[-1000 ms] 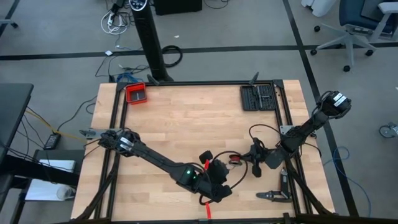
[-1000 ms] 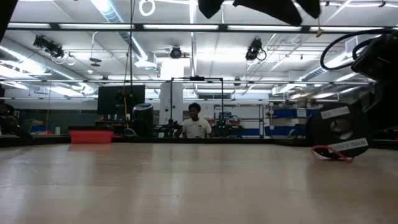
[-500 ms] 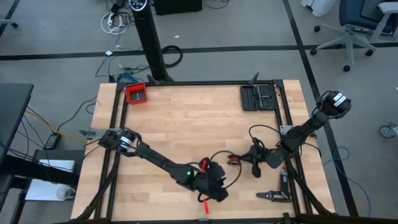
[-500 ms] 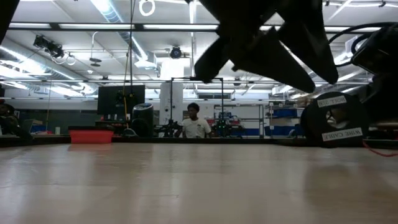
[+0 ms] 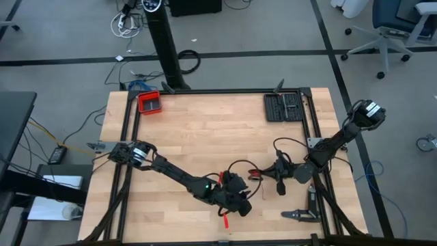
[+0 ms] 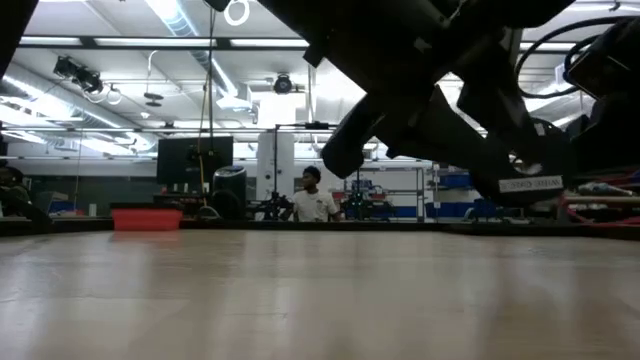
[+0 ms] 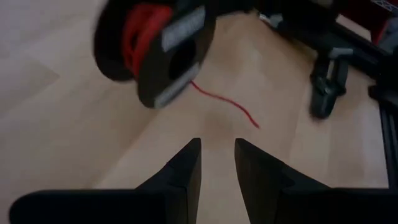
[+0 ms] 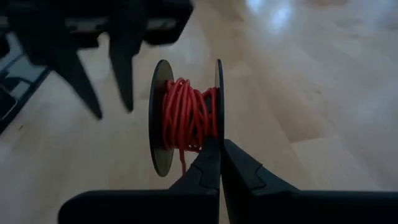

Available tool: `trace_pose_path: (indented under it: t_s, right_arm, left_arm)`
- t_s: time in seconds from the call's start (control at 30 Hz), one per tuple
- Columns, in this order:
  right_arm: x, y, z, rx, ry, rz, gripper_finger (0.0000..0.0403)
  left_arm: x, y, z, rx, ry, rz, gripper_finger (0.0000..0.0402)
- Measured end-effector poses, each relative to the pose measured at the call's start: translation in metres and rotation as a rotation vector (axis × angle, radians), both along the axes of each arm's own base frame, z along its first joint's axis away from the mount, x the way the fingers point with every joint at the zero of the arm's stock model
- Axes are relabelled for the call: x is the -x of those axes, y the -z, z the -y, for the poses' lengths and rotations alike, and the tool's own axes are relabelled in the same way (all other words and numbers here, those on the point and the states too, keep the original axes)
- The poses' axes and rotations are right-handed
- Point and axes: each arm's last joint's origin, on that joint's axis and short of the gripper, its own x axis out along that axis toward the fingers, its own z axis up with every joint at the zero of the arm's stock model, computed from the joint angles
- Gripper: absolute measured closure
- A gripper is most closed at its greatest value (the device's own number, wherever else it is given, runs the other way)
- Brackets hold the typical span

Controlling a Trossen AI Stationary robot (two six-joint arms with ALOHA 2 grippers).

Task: Coil cords
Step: Coil the red wire onto the spool

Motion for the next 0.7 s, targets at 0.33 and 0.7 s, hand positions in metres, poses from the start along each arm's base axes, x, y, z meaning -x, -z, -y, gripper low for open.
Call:
trace_pose_path:
  t_s: [0.33,0.7]
  right_arm:
    - [0.002,0.004,-0.005,-0.001,-0.202,-0.078,0.0403]
    - [-0.001,-0.004,-0.009,0.036,-0.283,-0.005,0.0403]
  left_arm:
    - [0.003,-0.002,-0.002,-0.248,0.137,-0.123,0.03]
    - [-0.005,-0.008,-0.011,-0.365,0.144,-0.092,0.03]
